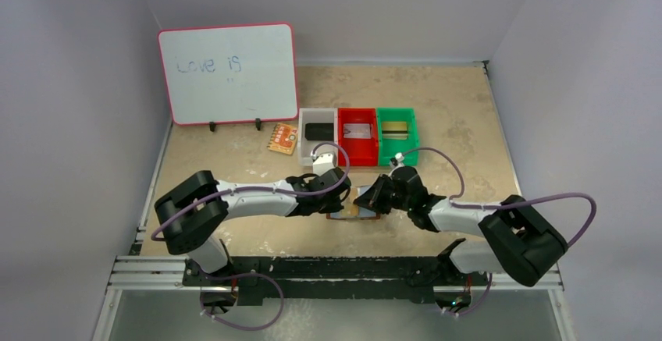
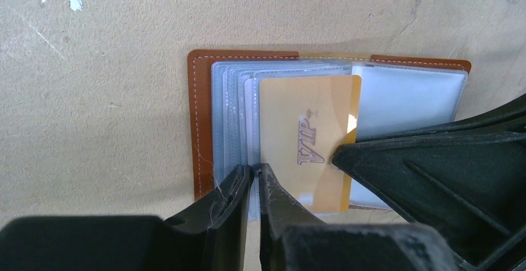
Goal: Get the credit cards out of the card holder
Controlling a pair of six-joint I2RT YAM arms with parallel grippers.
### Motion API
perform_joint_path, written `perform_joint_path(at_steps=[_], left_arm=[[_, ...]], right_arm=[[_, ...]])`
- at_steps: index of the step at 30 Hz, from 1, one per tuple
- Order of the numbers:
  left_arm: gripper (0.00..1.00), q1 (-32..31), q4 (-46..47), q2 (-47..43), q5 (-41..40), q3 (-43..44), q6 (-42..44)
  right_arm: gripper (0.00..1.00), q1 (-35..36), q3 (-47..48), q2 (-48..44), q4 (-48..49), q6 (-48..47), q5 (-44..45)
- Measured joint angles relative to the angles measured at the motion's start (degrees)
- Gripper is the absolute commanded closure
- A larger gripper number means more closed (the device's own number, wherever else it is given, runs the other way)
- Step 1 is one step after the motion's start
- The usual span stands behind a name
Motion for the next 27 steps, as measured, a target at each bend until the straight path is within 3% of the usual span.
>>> perform_joint_path(at_steps=[8, 13, 27], left_arm=[[0.92, 0.0, -0.7, 0.6, -0.6, 0.7, 0.0], [0.92, 0.0, -0.7, 0.6, -0.7, 0.7, 0.1], [0.93, 0.0, -0.7, 0.6, -0.7, 0.7, 0.1]], right_arm=[[0.91, -0.3, -0.7, -1.0, 0.5, 0.2, 0.1], [0.79, -0.7, -1.6, -1.7, 2.0, 0.8, -0.3], [1.00, -1.0, -3.3, -3.6, 3.0, 1.6, -0.3]])
